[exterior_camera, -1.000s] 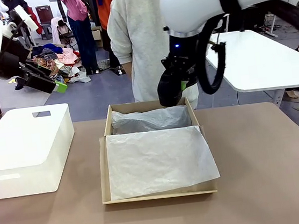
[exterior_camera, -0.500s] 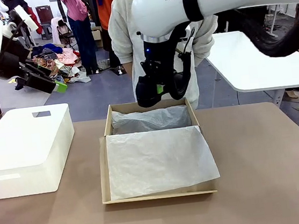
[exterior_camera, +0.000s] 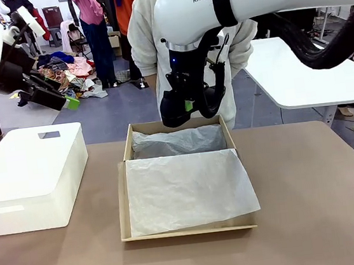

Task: Pack the shoes into the box.
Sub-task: Place the other shoe of the Shoes into the Shoes Box.

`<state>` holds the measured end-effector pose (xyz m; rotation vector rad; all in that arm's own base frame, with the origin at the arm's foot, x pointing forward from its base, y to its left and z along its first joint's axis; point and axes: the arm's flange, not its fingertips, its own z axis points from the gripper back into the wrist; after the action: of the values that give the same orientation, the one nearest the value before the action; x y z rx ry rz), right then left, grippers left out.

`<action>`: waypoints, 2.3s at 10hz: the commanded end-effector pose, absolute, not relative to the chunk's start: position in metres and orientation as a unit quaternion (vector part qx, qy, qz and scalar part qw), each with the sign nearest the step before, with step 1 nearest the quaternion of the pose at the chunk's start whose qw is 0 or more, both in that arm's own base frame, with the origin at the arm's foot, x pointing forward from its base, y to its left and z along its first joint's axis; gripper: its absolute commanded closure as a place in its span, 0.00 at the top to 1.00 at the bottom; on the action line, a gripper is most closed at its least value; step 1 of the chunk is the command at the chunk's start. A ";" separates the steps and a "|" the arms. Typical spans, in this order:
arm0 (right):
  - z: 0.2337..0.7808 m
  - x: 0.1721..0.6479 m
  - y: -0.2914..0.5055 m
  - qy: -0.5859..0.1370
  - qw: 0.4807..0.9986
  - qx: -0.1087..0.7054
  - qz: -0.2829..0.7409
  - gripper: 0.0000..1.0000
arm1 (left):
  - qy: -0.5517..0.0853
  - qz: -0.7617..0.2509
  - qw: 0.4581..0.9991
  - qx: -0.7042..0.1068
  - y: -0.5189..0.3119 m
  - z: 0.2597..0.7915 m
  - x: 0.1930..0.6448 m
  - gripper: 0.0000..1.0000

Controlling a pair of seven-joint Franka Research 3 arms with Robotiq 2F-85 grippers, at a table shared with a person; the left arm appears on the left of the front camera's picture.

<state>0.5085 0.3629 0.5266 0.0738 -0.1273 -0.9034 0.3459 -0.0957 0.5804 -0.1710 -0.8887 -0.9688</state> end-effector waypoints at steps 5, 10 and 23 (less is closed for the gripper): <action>0.523 0.495 0.411 -0.088 0.822 0.047 -0.560 0.00 | -0.419 -0.451 0.784 -0.082 -0.095 0.580 0.347 1.00; 0.503 0.489 0.432 -0.057 0.770 0.077 -0.630 0.00 | -0.419 -0.451 0.784 -0.082 -0.095 0.580 0.347 1.00; 0.446 0.491 0.446 -0.017 0.746 0.066 -0.662 0.00 | -0.419 -0.451 0.784 -0.082 -0.095 0.580 0.347 1.00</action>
<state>0.4963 0.4471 0.4469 0.1176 -0.0476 -1.4043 0.3459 -0.0956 0.5804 -0.1709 -0.8887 -0.9688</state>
